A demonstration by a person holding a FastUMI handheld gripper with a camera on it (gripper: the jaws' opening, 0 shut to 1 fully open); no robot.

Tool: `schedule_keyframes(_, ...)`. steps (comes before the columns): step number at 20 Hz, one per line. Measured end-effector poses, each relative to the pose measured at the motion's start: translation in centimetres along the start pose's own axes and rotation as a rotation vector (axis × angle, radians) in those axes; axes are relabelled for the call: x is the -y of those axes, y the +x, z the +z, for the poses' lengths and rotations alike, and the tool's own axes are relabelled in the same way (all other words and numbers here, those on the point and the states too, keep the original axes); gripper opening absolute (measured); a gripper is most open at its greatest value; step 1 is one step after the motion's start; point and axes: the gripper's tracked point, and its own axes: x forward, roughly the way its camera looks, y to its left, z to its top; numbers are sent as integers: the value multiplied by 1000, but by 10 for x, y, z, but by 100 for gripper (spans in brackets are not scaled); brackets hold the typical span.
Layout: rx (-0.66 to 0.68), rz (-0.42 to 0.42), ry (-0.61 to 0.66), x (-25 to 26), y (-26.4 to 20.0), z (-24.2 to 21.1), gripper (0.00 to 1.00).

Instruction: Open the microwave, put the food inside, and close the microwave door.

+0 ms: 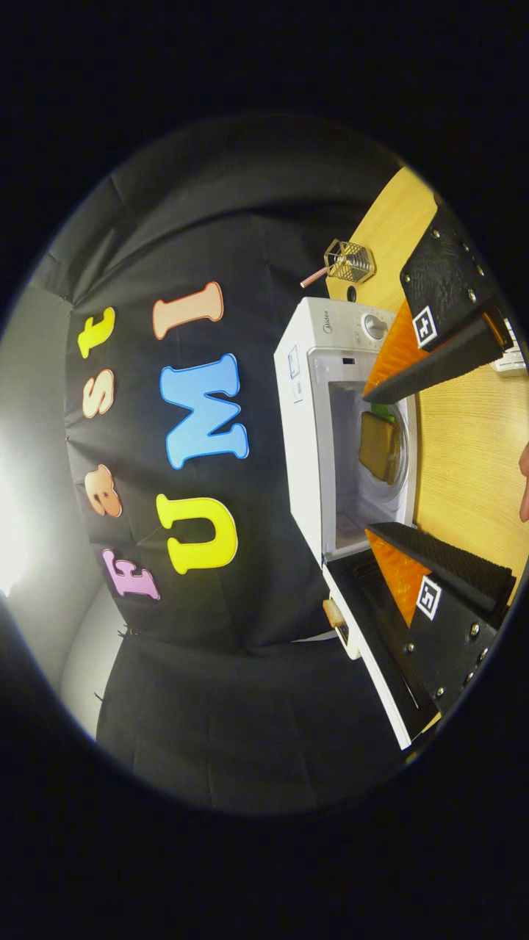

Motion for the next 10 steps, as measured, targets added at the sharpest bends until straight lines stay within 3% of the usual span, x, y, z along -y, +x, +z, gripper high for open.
schedule_keyframes(3, -10, 29, 10, -17, -21, 4, 97)
schedule_keyframes(10, 14, 198, 18, -92, -77, 16, 94)
